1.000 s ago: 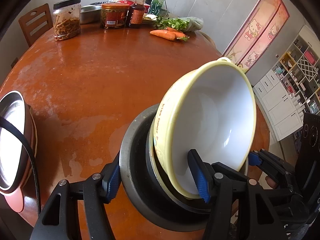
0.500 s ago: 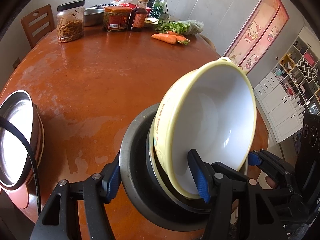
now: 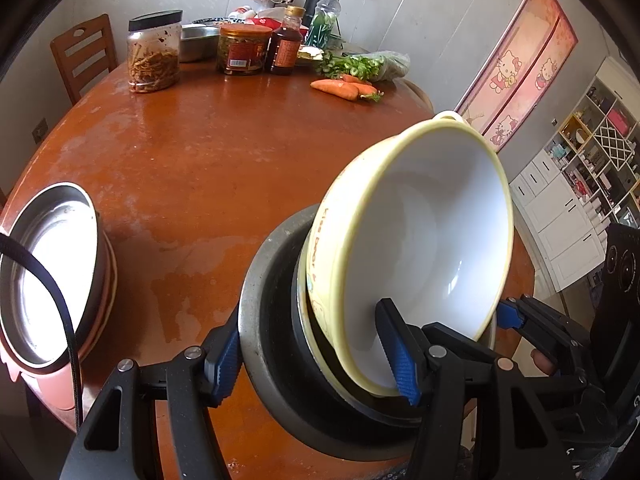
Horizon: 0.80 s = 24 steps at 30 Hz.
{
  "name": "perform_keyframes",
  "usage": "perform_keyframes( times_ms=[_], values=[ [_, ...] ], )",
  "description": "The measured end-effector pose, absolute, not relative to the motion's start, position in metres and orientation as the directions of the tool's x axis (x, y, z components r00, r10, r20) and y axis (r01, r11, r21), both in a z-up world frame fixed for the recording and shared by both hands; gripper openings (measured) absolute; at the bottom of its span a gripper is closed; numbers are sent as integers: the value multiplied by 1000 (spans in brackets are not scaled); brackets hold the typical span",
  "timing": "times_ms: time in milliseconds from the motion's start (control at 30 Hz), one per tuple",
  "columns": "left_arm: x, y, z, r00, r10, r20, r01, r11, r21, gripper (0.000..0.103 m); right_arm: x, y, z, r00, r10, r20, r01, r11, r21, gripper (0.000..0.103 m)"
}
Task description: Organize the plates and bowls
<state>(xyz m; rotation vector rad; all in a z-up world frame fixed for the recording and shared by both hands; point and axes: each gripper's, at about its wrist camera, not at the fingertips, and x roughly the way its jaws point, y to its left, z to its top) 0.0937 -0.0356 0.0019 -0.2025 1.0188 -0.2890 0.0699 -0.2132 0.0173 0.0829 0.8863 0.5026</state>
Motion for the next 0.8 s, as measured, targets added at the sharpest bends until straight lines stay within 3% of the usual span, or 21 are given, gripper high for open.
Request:
perform_keyframes(
  times_ms=[800],
  values=[
    [90, -15, -18, 469, -309, -827, 103, 949, -297, 62, 79, -194, -3, 478, 466, -745, -402, 870, 286, 64]
  ],
)
